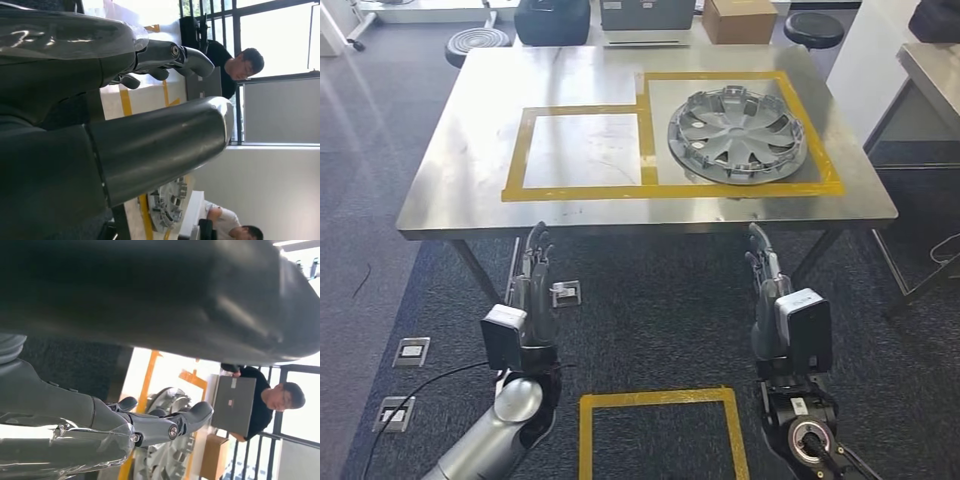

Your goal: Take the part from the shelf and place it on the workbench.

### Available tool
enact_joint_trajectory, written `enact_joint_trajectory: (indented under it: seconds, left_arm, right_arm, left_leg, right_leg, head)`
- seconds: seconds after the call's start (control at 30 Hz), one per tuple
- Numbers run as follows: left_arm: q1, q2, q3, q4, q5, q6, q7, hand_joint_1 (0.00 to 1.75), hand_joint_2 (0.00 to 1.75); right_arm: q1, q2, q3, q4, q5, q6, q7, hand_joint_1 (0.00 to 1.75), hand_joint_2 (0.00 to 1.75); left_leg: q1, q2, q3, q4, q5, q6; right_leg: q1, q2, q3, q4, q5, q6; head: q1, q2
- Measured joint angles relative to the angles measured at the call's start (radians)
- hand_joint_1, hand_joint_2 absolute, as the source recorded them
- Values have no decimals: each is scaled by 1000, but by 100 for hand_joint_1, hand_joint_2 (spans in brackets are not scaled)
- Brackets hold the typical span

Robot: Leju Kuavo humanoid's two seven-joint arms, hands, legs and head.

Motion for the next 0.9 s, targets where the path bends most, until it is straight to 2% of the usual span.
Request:
enact_joint_trajectory:
  seconds: [0.03,0.07,0.1,0.13,0.17,0.2,0.23,0.27,0.3,0.33,0.37,0.43,0.47,0.5,0.53,0.57,0.6,0.63,0.67,0.7,0.73,0.77,0.8,0.83,0.87,0.9]
  left_arm:
    - [1,0,0,0,0,-1,-1,0,0]
    - [1,0,0,0,0,-2,-1,0,0]
    - [2,0,0,0,0,-4,-1,0,0]
    - [2,0,0,0,0,-5,-1,0,0]
    - [2,-1,0,0,0,-7,-2,0,0]
    - [1,-1,0,0,0,-8,-3,0,0]
    - [0,-2,0,0,0,-9,-4,0,0]
    - [0,-2,0,0,1,-10,-5,0,0]
    - [0,-2,0,0,1,-11,-6,0,0]
    - [-1,-2,0,0,3,-11,-6,0,0]
    - [-1,-1,0,0,4,-11,-6,0,0]
    - [-2,0,0,1,8,-8,-6,0,0]
    - [-2,0,0,1,9,-5,-5,0,0]
    - [-2,1,0,1,10,-2,-5,0,0]
    - [-1,2,0,1,11,1,-5,0,0]
    - [-1,2,0,1,11,4,-4,0,0]
    - [-1,3,0,1,11,6,-4,0,0]
    - [-2,3,0,1,11,7,-4,0,0]
    - [-2,3,0,0,11,8,-4,0,0]
    - [-3,3,0,-1,11,9,-4,0,0]
    - [-4,3,0,-1,11,11,-5,0,0]
    - [-5,3,0,-2,11,12,-5,0,0]
    - [-4,3,0,-2,10,14,-5,0,0]
    - [-3,3,0,-2,10,15,-4,0,0]
    - [-2,3,0,-2,10,16,-3,0,0]
    - [-1,3,0,-2,10,18,-2,0,0]
  right_arm:
    - [2,0,0,0,0,-1,0,0,0]
    - [2,-1,0,0,0,-2,0,0,0]
    - [3,-1,0,0,0,-3,0,0,0]
    - [2,-1,0,0,0,-4,-1,0,0]
    - [2,-1,0,-1,0,-5,-2,0,0]
    - [2,-1,0,-1,0,-6,-2,0,0]
    - [2,-1,0,-2,0,-7,-3,0,0]
    - [2,-1,0,-2,0,-7,-4,0,0]
    - [2,-1,0,-2,-1,-6,-4,0,0]
    - [2,-1,0,-2,-1,-5,-4,0,0]
    - [1,-1,0,-2,-1,-3,-4,0,0]
    - [0,0,0,-2,-2,3,-5,0,0]
    - [0,0,0,-1,-3,7,-6,0,0]
    - [0,0,1,-1,-4,11,-7,0,0]
    - [0,0,1,0,-5,15,-9,0,0]
    - [0,0,1,0,-5,19,-11,0,0]
    - [0,1,1,1,-6,21,-13,0,0]
    - [0,1,1,1,-6,24,-14,0,0]
    - [-1,2,1,1,-6,25,-15,0,0]
    - [-2,2,1,1,-6,27,-17,0,0]
    - [-3,3,1,1,-6,29,-18,0,0]
    - [-4,3,1,1,-6,31,-19,0,0]
    - [-5,3,2,1,-6,33,-19,0,0]
    - [-6,3,2,2,-6,34,-19,0,0]
    - [-6,3,3,2,-7,34,-19,0,0]
    - [-6,3,3,3,-8,35,-19,0,0]
  left_leg:
    - [0,0,-14,1,11,-2]
    - [-1,0,-28,2,21,-4]
    - [-1,0,-41,3,31,-7]
    - [-2,-1,-51,4,40,-12]
    - [-3,-1,-58,6,49,-17]
    - [-4,0,-62,5,59,-23]
    - [-4,0,-65,2,70,-30]
    - [-4,0,-66,-2,82,-37]
    - [-3,-1,-68,-5,87,-43]
    - [-3,-3,-76,5,73,-49]
    - [-3,-5,-90,34,38,-52]
    - [0,-7,-132,151,-71,-57]
    - [1,-7,-150,223,-114,-59]
    - [1,-7,-160,282,-131,-60]
    - [0,-7,-157,315,-122,-60]
    - [0,-7,-136,313,-94,-58]
    - [-2,-7,-97,275,-63,-53]
    - [-4,-7,-43,210,-47,-47]
    - [-7,-7,18,125,-48,-40]
    - [-11,-6,65,58,-58,-34]
    - [-14,-6,95,11,-68,-29]
    - [-16,-5,104,-13,-70,-25]
    - [-14,-4,97,-14,-61,-20]
    - [-11,-2,89,-18,-50,-14]
    - [-9,0,79,-20,-39,-7]
    - [-6,2,67,-22,-26,-1]
  right_leg:
    - [0,0,14,18,11,0]
    - [0,0,44,1,38,-1]
    - [-1,0,91,-51,66,-3]
    - [0,1,149,-127,79,-7]
    - [2,3,207,-208,77,-12]
    - [5,5,248,-270,70,-17]
    - [8,6,271,-309,61,-22]
    - [11,7,274,-324,64,-29]
    - [9,5,266,-324,75,-37]
    - [7,2,257,-327,87,-46]
    - [5,0,244,-330,100,-57]
    - [5,-3,212,-331,126,-71]
    - [6,-4,194,-330,139,-74]
    - [8,-4,176,-329,152,-74]
    - [10,-4,158,-326,164,-74]
    - [12,-5,140,-323,176,-74]
    - [13,-5,123,-319,187,-72]
    - [14,-5,109,-315,196,-70]
    - [16,-5,99,-310,204,-68]
    - [18,-6,92,-308,214,-63]
    - [18,-6,89,-308,223,-58]
    - [18,-7,86,-308,232,-52]
    - [18,-6,81,-310,240,-46]
    - [18,-4,74,-303,233,-41]
    - [17,-2,62,-282,206,-35]
    - [16,1,46,-240,160,-29]
  head:
    - [4,0]
    - [8,0]
    - [12,0]
    - [16,0]
    - [17,0]
    - [17,0]
    - [17,0]
    - [15,0]
    - [14,0]
    - [13,0]
    - [8,0]
    - [-6,0]
    - [-13,0]
    - [-19,0]
    - [-24,0]
    - [-29,0]
    - [-33,0]
    - [-37,0]
    - [-40,0]
    - [-41,0]
    - [-40,0]
    - [-39,0]
    - [-37,0]
    - [-37,0]
    - [-34,0]
    - [-27,0]
